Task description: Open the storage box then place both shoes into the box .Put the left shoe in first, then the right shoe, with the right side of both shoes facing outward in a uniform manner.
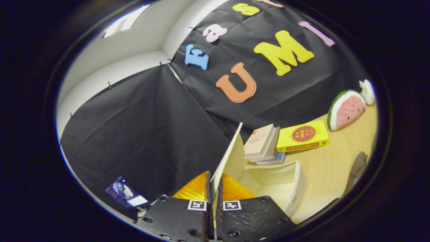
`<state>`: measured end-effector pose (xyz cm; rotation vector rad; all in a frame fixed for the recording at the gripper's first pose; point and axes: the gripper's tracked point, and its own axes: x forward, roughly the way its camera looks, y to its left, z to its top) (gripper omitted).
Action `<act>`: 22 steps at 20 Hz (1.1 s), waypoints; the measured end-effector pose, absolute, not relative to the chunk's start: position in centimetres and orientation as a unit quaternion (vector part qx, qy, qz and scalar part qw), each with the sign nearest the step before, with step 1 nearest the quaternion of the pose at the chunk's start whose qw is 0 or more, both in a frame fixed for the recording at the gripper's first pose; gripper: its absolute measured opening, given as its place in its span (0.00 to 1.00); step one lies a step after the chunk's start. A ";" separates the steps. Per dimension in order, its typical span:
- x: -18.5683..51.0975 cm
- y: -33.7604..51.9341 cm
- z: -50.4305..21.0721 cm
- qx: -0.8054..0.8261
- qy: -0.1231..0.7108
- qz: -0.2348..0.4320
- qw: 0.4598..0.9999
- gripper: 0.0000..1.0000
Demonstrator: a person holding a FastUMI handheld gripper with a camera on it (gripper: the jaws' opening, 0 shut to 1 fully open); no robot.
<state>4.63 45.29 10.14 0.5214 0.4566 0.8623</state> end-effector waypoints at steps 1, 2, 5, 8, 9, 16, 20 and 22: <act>4.4 46.8 11.0 0.227 0.212 0.413 0.856 0.03; 4.1 48.4 11.5 0.212 0.210 0.417 0.859 0.03; 3.3 52.9 12.3 0.184 0.211 0.428 0.859 0.03; 2.8 56.2 12.2 0.170 0.213 0.435 0.858 0.03; 2.8 57.1 12.3 0.162 0.210 0.435 0.861 0.03; 0.0 61.9 12.4 0.083 0.154 0.478 0.861 0.83; -1.1 62.0 12.2 0.085 0.143 0.476 0.863 0.95; -0.7 60.9 12.3 0.087 0.129 0.463 0.872 0.96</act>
